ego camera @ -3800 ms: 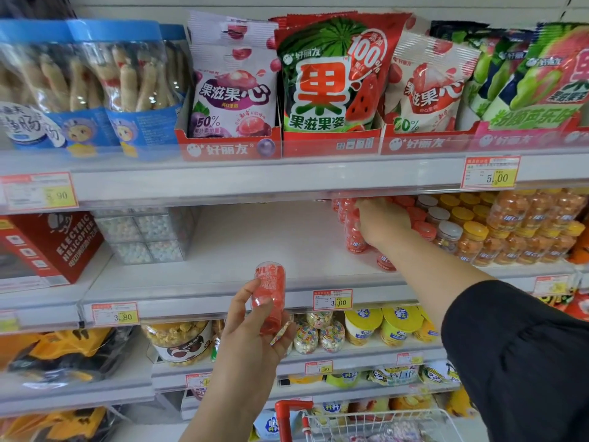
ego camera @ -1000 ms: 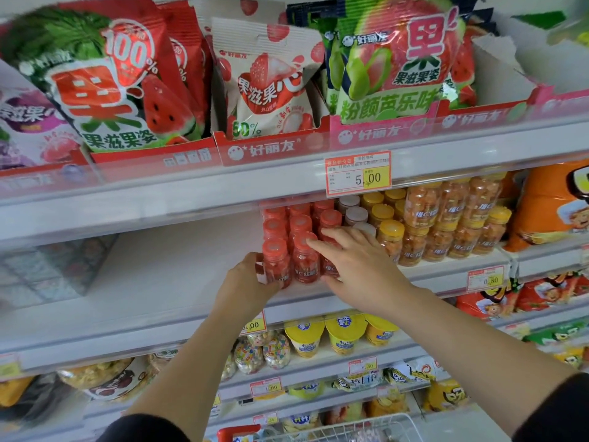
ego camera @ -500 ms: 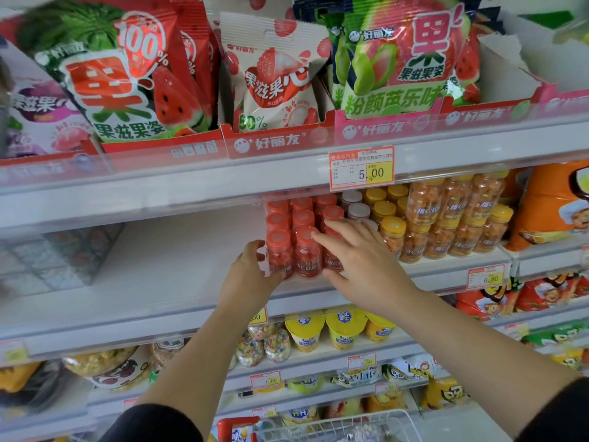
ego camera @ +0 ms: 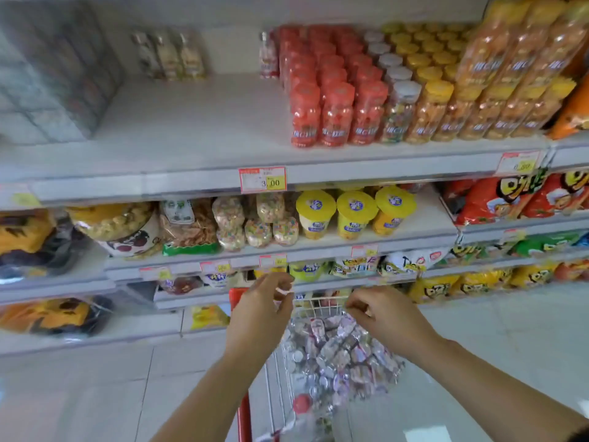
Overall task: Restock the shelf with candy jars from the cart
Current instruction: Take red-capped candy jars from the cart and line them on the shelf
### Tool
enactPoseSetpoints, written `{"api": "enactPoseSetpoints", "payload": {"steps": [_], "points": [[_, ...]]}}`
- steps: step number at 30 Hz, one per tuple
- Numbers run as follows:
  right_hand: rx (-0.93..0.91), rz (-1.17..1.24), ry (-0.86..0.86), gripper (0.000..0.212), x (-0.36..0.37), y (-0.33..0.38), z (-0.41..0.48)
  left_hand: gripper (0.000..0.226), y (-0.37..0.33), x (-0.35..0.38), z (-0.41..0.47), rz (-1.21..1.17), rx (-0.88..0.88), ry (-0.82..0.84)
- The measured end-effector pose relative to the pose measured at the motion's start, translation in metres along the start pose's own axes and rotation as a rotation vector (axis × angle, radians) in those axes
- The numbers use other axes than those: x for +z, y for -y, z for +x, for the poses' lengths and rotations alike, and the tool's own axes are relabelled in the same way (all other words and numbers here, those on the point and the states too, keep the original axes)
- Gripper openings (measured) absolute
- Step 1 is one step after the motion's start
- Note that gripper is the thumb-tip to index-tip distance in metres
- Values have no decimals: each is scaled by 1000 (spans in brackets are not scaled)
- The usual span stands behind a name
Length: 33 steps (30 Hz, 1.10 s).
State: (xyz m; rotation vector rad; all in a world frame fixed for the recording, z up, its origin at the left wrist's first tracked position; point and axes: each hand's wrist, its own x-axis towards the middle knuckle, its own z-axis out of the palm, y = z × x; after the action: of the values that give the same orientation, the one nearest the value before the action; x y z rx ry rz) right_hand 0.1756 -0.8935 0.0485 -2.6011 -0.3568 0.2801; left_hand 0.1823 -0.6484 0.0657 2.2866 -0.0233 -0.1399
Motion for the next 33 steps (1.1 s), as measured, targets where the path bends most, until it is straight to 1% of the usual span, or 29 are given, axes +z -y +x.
{"api": "enactPoseSetpoints", "payload": {"steps": [3, 6, 7, 9, 10, 11, 12, 14, 16, 18, 21, 23, 27, 28, 30, 33], "points": [[115, -21, 170, 6, 40, -19, -21, 24, 45, 33, -33, 7, -95, 68], [234, -25, 387, 22, 84, -49, -42, 27, 80, 63, -57, 45, -179, 168], [267, -16, 468, 23, 99, -60, -50, 29, 90, 75, -63, 78, -194, 219], [315, -36, 609, 9, 129, -80, -66, 33, 109, 103, -69, 170, -210, 348], [332, -40, 643, 22, 145, -91, -74, 35, 120, 120, -71, 220, -221, 420], [351, -41, 665, 32, 160, -102, -80, 37, 132, 137, -71, 268, -234, 489], [356, -55, 679, 37, 172, -111, -83, 40, 142, 154, -72, 327, -239, 559], [339, -86, 705, 39, 192, -128, -86, 50, 164, 187, -72, 496, -196, 682], [357, -34, 715, 41, 205, -146, -89, 56, 185, 217, -70, 691, -98, 781], [396, 56, 724, 45, 213, -163, -90, 56, 207, 246, -63, 855, -13, 849], [385, 131, 698, 49, 221, -184, -90, 47, 232, 282, -52, 1026, 14, 948], [347, 136, 676, 50, 224, -190, -87, 42, 246, 298, -49, 1091, 56, 957], [347, 132, 680, 49, 232, -195, -85, 53, 271, 317, -47, 1199, 163, 927], [352, 135, 695, 49, 233, -196, -84, 54, 277, 320, -46, 1217, 155, 923], [347, 131, 730, 52, 234, -196, -84, 52, 283, 326, -43, 1199, 91, 971], [346, 138, 776, 53, 233, -196, -82, 45, 279, 326, -39, 1197, 11, 1002]]}}
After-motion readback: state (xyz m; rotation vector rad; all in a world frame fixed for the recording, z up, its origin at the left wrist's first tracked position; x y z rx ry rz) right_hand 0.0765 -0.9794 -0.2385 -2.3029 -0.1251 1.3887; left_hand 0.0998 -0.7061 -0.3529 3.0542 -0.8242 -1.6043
